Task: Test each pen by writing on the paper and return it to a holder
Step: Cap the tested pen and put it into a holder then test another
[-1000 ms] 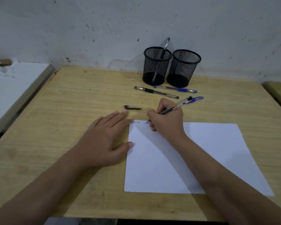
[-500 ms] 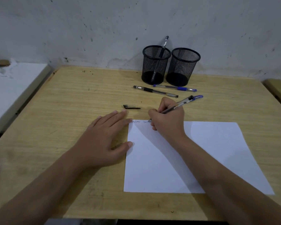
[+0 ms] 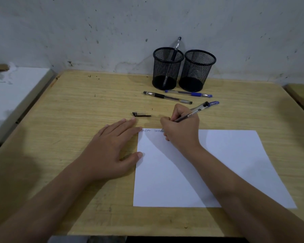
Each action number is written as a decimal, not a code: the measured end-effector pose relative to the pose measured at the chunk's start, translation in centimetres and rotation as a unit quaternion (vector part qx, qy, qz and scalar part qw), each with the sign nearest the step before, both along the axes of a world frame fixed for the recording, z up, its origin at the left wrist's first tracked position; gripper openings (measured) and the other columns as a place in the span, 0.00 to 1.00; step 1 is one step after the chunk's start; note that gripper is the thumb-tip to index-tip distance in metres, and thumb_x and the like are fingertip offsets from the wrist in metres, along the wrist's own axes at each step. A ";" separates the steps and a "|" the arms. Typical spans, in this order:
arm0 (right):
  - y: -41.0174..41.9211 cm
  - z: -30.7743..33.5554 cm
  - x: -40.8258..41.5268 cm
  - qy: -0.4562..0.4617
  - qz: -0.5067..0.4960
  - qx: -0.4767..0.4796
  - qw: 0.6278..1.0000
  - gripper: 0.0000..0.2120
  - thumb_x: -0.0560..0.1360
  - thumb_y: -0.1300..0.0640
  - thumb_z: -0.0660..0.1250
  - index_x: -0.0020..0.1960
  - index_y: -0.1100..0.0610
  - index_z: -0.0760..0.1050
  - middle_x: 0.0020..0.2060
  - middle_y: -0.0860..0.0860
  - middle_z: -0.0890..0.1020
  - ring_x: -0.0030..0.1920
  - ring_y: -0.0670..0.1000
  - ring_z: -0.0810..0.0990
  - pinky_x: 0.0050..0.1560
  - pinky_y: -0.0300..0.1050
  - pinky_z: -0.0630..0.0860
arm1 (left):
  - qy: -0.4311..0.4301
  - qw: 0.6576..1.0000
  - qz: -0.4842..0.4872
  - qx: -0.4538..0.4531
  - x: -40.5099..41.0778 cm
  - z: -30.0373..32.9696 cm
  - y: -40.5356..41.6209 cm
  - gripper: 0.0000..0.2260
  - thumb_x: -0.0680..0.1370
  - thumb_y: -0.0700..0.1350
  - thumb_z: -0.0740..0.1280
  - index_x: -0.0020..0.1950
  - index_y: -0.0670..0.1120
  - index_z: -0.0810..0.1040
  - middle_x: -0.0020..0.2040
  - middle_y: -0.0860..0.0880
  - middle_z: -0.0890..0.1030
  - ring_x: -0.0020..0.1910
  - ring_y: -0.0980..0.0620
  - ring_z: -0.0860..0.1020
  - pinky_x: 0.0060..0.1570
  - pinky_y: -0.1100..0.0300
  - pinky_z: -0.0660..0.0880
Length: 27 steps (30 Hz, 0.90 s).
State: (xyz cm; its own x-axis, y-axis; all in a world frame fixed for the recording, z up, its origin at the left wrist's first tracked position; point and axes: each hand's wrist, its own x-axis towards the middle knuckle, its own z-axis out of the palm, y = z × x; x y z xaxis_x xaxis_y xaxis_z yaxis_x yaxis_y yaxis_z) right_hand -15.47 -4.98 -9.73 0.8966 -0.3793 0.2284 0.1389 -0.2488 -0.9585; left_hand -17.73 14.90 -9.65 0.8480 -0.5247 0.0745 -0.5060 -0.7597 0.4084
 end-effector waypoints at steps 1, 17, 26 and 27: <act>0.0 0.0 0.0 -0.001 -0.001 0.000 1.000 0.20 0.66 0.71 0.65 0.26 0.53 0.60 0.22 0.56 0.62 0.24 0.69 0.70 0.25 0.47 0.67 | 0.000 1.000 0.000 0.001 0.0 0.0 0.0 0.30 0.70 0.67 0.53 0.71 0.61 0.59 0.75 0.62 0.54 0.74 0.61 0.50 0.73 0.47 0.54; -0.5 -0.4 0.4 -0.004 -0.029 -0.057 0.998 0.19 0.64 0.68 0.65 0.25 0.50 0.59 0.21 0.53 0.63 0.27 0.68 0.74 0.24 0.49 0.65 | 0.001 1.000 0.003 0.016 0.1 0.0 0.0 0.31 0.69 0.67 0.52 0.72 0.61 0.57 0.75 0.63 0.52 0.74 0.61 0.50 0.73 0.51 0.53; -0.5 -0.4 0.4 0.013 -0.034 -0.031 0.999 0.18 0.63 0.67 0.63 0.25 0.50 0.59 0.23 0.52 0.62 0.25 0.55 0.64 0.27 0.48 0.64 | -0.004 1.000 0.000 0.021 0.1 0.0 0.0 0.31 0.69 0.68 0.52 0.71 0.61 0.57 0.75 0.63 0.51 0.74 0.61 0.49 0.73 0.51 0.53; -0.5 -0.4 0.3 0.017 -0.037 -0.024 0.999 0.18 0.63 0.68 0.63 0.25 0.51 0.58 0.24 0.54 0.63 0.26 0.53 0.63 0.28 0.47 0.64 | -0.005 1.000 0.000 0.019 0.1 -0.1 0.0 0.31 0.69 0.67 0.52 0.71 0.61 0.58 0.75 0.63 0.52 0.74 0.61 0.50 0.73 0.51 0.53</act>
